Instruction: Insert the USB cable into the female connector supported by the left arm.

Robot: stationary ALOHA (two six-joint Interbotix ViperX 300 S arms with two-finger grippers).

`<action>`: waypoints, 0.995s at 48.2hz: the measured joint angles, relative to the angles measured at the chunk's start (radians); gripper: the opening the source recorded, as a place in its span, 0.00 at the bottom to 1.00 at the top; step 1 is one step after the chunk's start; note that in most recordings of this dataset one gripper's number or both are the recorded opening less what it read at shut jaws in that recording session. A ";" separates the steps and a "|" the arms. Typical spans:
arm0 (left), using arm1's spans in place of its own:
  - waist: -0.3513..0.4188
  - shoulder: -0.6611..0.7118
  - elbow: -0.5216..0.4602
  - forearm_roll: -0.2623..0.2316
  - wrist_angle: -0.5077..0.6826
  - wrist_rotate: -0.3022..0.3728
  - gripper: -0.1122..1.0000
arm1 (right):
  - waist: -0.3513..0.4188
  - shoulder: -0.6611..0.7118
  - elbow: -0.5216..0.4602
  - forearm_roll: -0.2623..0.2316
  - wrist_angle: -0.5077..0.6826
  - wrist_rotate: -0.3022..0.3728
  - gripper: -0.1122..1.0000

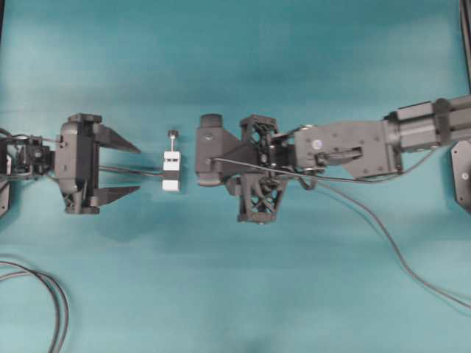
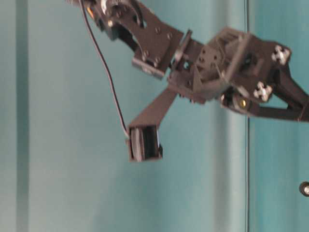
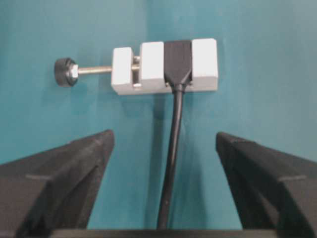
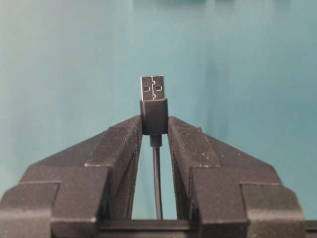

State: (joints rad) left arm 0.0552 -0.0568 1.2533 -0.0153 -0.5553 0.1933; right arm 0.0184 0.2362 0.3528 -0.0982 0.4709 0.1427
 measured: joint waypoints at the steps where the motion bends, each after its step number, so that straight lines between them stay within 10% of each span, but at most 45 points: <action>1: 0.000 0.009 -0.003 0.000 -0.005 0.002 0.93 | 0.000 0.005 -0.008 -0.006 0.002 0.000 0.29; 28: 0.002 0.132 -0.048 -0.002 -0.124 -0.014 0.44 | 0.000 0.106 -0.118 -0.081 0.044 0.003 0.29; 48: -0.002 0.198 -0.035 -0.002 -0.235 -0.014 0.42 | -0.002 0.150 -0.146 -0.081 0.031 0.005 0.29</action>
State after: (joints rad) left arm 0.0537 0.1411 1.2180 -0.0169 -0.7900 0.1795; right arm 0.0169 0.3866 0.2071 -0.1795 0.5016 0.1473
